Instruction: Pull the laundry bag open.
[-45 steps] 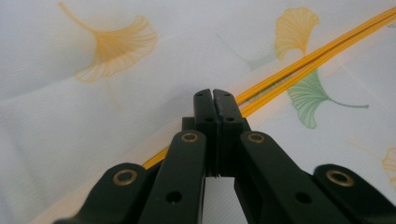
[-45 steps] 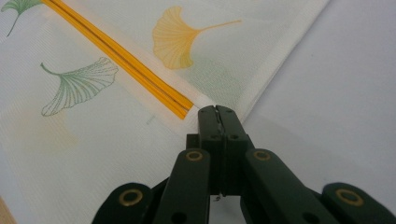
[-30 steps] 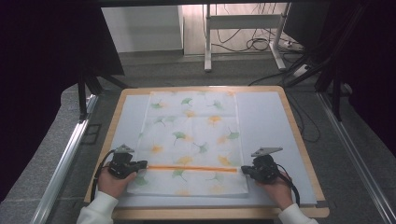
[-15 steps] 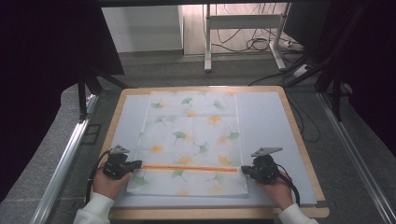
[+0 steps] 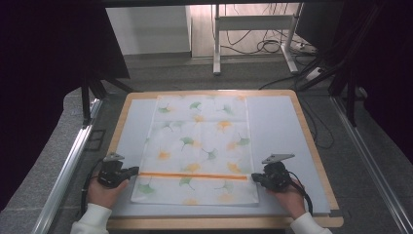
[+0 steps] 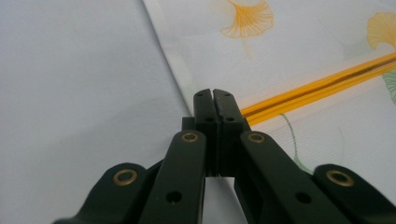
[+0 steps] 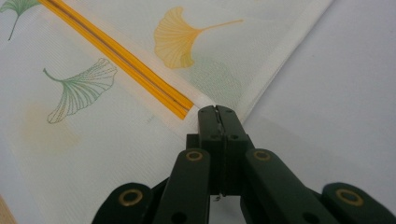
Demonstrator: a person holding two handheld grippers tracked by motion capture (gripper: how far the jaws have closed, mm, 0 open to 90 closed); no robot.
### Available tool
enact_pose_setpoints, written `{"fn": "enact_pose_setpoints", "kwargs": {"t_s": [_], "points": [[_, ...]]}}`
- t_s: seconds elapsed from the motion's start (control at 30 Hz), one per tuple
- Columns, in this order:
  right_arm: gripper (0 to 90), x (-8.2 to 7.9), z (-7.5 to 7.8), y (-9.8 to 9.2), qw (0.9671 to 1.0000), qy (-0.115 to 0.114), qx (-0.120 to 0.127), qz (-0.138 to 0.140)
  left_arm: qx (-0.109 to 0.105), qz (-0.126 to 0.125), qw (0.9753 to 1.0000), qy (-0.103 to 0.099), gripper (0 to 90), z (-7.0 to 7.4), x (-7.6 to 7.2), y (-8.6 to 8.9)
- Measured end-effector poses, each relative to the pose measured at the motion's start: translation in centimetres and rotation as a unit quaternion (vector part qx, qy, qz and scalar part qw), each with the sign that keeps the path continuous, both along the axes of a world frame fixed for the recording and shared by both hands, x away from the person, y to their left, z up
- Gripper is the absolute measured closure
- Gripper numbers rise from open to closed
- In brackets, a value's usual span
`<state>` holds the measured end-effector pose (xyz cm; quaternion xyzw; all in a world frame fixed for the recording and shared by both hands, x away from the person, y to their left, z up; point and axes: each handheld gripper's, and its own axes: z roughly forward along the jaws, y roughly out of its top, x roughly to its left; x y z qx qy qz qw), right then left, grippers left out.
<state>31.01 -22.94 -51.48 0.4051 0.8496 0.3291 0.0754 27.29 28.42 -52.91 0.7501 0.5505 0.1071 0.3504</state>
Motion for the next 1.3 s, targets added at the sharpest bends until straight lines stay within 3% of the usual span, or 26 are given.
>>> {"fn": "enact_pose_setpoints", "kwargs": {"t_s": [0.53, 0.73, 0.9, 1.03, 1.1, 1.2, 1.3], "points": [[89.6, 0.0, 0.0, 0.0, 1.0000, 0.002, 0.004, 0.000, -0.007, -0.004, 1.0000, 0.000, 90.0, -0.2, -0.1, 0.2], [89.5, -0.1, 0.0, 0.0, 0.9999, -0.008, -0.004, 0.007, -0.009, -0.008, 0.9999, -0.002, 90.0, -0.1, -0.1, 0.3], [89.5, -0.3, 0.0, 0.1, 0.9998, -0.014, -0.006, 0.008, -0.014, -0.015, 0.9996, -0.019, 89.6, 0.2, -0.3, 0.2], [89.4, -0.3, 0.0, 0.1, 0.9998, -0.018, -0.007, 0.010, -0.017, -0.018, 0.9988, -0.042, 76.2, 0.5, -0.7, 0.3], [89.1, -0.4, 0.0, 0.2, 0.9997, -0.021, -0.009, 0.010, -0.013, -0.015, 0.9984, -0.053, 73.8, 0.6, -1.0, 0.2], [78.3, -0.6, 0.2, 0.3, 0.9996, -0.021, -0.005, 0.019, -0.011, -0.011, 0.9974, -0.070, 68.0, 1.0, -1.3, 0.1], [63.8, -0.9, 0.7, 0.4, 0.9992, -0.032, 0.005, 0.021, -0.020, -0.016, 0.9969, -0.075, 58.0, 1.5, -1.4, -0.2]]}}
